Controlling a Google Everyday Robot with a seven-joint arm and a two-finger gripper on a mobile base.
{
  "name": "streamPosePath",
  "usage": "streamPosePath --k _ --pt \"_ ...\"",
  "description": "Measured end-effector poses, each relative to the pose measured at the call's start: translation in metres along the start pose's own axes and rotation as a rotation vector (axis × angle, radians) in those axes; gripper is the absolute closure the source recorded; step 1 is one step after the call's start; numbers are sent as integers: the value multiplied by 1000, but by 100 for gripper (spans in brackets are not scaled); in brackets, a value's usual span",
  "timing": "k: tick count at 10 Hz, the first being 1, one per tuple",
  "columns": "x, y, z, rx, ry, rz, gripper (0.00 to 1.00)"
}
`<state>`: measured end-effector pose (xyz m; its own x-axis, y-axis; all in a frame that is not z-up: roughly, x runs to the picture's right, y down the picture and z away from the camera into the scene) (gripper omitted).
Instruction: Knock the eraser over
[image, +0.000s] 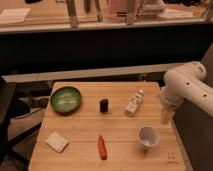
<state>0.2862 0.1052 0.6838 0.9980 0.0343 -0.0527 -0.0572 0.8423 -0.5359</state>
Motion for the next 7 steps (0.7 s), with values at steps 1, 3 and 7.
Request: streamPosePath --k 1,3,7 --pt "0 0 0 0 0 0 20" --pt "0 0 0 1 2 -1 20" --pt "-48 -16 9 25 9 -76 20"
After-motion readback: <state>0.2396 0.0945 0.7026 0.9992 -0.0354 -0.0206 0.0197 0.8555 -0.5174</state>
